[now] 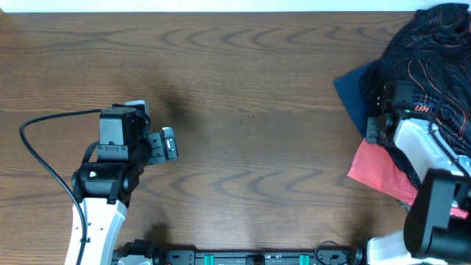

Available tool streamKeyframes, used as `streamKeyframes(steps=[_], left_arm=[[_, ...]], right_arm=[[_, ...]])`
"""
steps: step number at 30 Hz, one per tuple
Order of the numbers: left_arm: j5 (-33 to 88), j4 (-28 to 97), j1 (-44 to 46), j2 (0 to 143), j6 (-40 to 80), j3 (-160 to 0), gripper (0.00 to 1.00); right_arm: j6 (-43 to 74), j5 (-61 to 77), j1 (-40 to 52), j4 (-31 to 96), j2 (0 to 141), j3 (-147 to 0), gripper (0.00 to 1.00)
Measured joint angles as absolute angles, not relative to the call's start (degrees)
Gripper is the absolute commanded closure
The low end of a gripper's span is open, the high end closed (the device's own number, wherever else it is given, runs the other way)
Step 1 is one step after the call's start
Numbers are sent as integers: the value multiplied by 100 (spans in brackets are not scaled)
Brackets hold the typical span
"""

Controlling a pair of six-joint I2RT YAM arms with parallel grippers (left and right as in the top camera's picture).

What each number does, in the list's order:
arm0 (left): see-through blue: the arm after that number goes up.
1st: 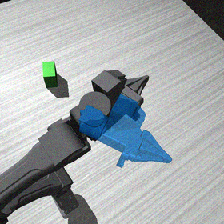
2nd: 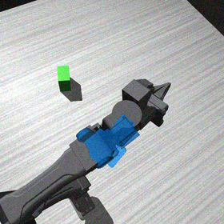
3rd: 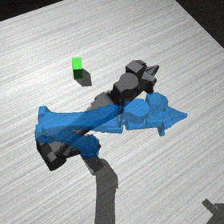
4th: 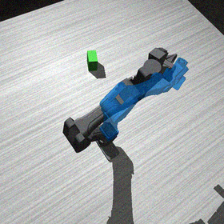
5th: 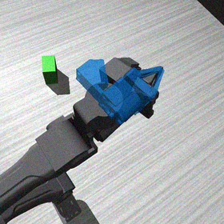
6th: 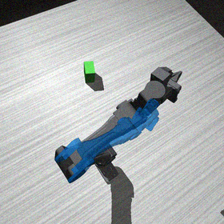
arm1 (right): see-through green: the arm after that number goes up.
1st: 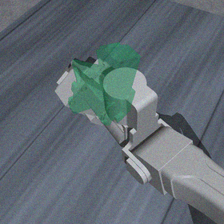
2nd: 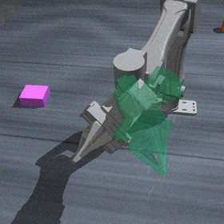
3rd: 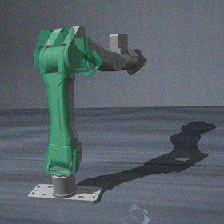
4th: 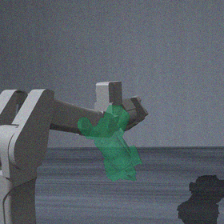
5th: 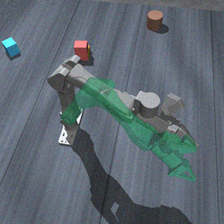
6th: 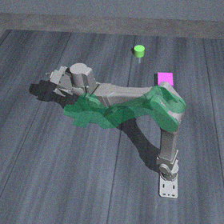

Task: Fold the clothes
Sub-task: 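Reach the right gripper into the clothes pile and grasp the black shirt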

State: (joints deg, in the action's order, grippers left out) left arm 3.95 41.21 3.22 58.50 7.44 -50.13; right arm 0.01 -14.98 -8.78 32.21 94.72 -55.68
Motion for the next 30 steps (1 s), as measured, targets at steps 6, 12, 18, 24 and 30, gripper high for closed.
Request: streamKeyframes(steps=[6,12,18,24,30], left_arm=[[395,4110,322,5850,744,-5015,2],[392,4108,322,5850,744,-5015,2],[392,4101,322,5850,744,-5015,2],[395,3986,322,5850,744,-5015,2],[395,3728,322,5850,744,-5019,2]], right_arm=[[-32,-167,-847,4086,8538,-6987,99],[-237,851,-58,5105,7697,-7754,99],[-274,1256,1153,5867,8064,-7371,99],[-89,1577,2408,5072,8665,-6748,99],[508,1850,3540,2563,9319,-6650,99]])
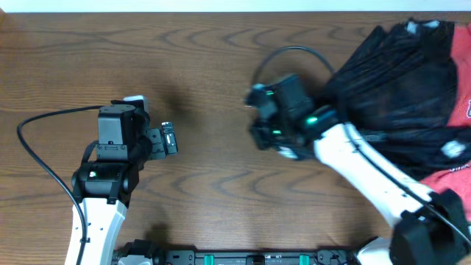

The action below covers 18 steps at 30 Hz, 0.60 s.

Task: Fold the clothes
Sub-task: 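Reach the right gripper into the clothes pile and grasp the black shirt, then drag the black shirt left and grasp its left edge with the left gripper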

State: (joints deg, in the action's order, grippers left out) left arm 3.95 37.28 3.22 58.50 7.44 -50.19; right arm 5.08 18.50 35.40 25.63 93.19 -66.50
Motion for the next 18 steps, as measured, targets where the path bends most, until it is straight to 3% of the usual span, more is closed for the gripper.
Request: streamKeyframes(steps=[2,3,5,6,8,10,18], left_arm=[[395,3697,322,5850,744,-5022,2],[395,3691,322,5850,744,-5024,2],[397,3693,322,5850,744,-5024,2],[399,3695,322,5850,744,-5024,2],[410,3697,322,5850,746,-5024,2],[410,3699,322,5850,768,-5024,2],[611,3697,322,5850,996,-5026,2]], right_arm=[[709,1872,3837,1546,9480,-6650,94],[801,1900,4007,1105,9542,-6648,80],[921,1920,4296,499,9627,-6657,69],[978,1925,4405,414,9642,-6659,48],[1024,1837,4589,478,9651,-6659,30],[1068,1592,4630,845,9651,-6663,1],[1201,-191,3632,3201,9373,-6648,1]])
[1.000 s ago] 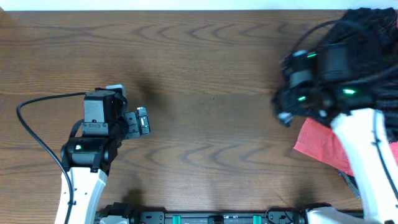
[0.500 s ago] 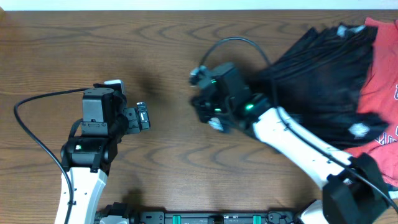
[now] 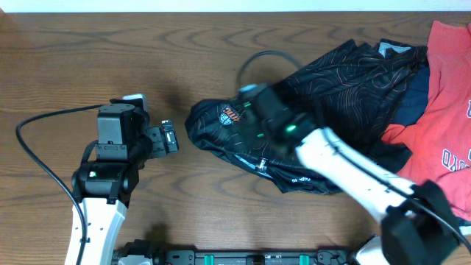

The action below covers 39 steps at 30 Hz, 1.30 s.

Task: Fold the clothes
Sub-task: 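Drag the black shirt left and grasp its left edge with the left gripper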

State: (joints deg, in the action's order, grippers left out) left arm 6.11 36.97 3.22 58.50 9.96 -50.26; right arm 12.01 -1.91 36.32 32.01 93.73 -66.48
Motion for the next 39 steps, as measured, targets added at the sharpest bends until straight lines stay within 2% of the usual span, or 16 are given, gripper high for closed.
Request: streamKeyframes(steps=[7,14,20,26,29,30,32,33,39], left_arm=[[1511,3684,344,6276,1485,-5024,2],[2154,3673,766,7570,1848,-5022,2],[2298,3363,1157,8805,2324,-5022,2],[2475,2547,1590,9598,2689,-5015,1],[2674,2102,1756,9708,2864,-5039,13],[2718,2003,1804,9738,2906,-5039,24],[2779,1817,1892,9786,2995,-5035,81],[2808,1743,1927,9810,3000,-5035,94],[2829,1551,1848,9837,2974,-5030,94]], right_arm=[[1271,-808,1999,4762,8350,-6659,1],[1302,-915,661,5760,8112,-6667,1],[1304,-864,45,6007,8112,-6667,1],[1304,-709,-14,6023,8112,-6667,1],[1304,-639,-14,6023,8112,-6667,1],[1304,-628,-14,6025,8112,-6667,1],[1304,-600,-14,6040,8112,-6667,1],[1304,-598,-14,6058,8112,-6667,1],[1304,-591,-14,6082,8112,-6667,1]])
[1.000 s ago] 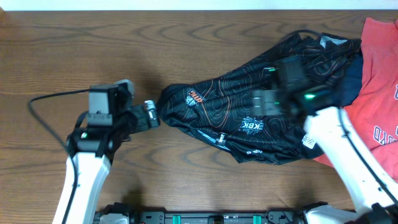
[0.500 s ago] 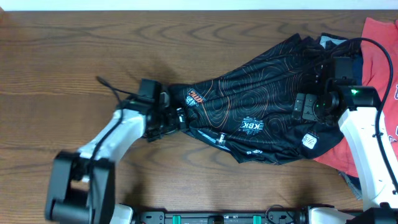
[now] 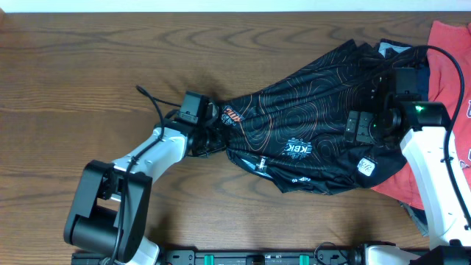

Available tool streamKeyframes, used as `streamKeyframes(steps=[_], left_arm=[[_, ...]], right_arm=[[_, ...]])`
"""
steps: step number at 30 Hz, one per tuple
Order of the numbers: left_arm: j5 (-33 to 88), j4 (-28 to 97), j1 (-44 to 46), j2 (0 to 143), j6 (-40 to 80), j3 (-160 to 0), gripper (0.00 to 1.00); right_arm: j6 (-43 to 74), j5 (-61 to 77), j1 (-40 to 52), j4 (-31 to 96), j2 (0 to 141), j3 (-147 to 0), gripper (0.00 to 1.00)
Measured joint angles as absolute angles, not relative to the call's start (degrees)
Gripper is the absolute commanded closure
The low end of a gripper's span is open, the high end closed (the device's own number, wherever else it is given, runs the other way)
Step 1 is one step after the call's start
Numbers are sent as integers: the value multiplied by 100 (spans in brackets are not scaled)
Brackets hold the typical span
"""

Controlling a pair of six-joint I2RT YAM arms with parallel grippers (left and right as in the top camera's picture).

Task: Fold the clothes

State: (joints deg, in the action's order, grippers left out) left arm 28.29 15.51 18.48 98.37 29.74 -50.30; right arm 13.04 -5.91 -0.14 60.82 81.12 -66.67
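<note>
A black shirt (image 3: pixel 294 125) with orange contour lines lies spread from the table's middle to the right. Its left end bears an orange logo (image 3: pixel 232 115). My left gripper (image 3: pixel 211 132) has reached that left end, and its fingers are sunk in the fabric, so their state does not show. My right gripper (image 3: pixel 355 129) hovers over the shirt's right part, near a white badge (image 3: pixel 366 166). Its fingers point left and appear apart, with nothing between them.
A red garment (image 3: pixel 450 51) lies at the right edge, partly under the black shirt, and shows again at the lower right (image 3: pixel 394 182). A navy piece (image 3: pixel 412 70) peeks out between them. The brown wooden table (image 3: pixel 88 66) stretches bare to the left.
My right gripper, then at the shirt's left end near the logo, now sits over its right part. My left arm, then parked at the left, now reaches the shirt's left end.
The clothes were a heap at the far right with my right gripper in it and my left arm parked. Then the black shirt hung stretched from my right gripper mid-table. It then lay spread across the table. Now each gripper is at one end.
</note>
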Motion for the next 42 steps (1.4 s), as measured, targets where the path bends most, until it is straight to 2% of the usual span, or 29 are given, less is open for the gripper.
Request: streamKeyframes(steps=[5,9,10,11,14,15,20,24,27,34,38,42], left_arm=[[2532,2108,1096,9666,2652,-5280,94],[2294,2368,-3,9327,2364,-5970,94],[2259,2377,-292,9247,2327,-6191,91],[2228,2386,-598,9170,2265,-6423,74],[2250,2456,-1262,9017,2202,-6897,6],[2316,2556,-1441,8976,2200,-6997,2],[2729,3913,-1533,8949,2191,-7019,2],[2904,5273,-1127,8962,2158,-6877,2],[2982,5695,-648,8962,2130,-6698,2],[2899,4650,742,8962,2646,-5771,0],[2773,3804,1166,8969,3291,-5201,13],[2665,3332,1387,8969,3793,-4860,14]], right_arm=[[1304,-582,-14,6086,8112,-6667,1],[1304,-580,-14,6084,8112,-6667,1],[1304,-580,-14,6084,8112,-6667,1],[1304,-580,-14,6086,8112,-6667,1],[1304,-580,-14,6082,8112,-6667,1],[1304,-580,-14,6082,8112,-6667,1],[1304,-578,-14,6080,8112,-6667,1],[1304,-578,-14,6080,8112,-6667,1],[1304,-578,-14,6082,8112,-6667,1],[1304,-576,-14,6088,8112,-6667,1],[1304,-576,-14,6154,8112,-6667,1],[1304,-578,-14,6169,8112,-6667,1]])
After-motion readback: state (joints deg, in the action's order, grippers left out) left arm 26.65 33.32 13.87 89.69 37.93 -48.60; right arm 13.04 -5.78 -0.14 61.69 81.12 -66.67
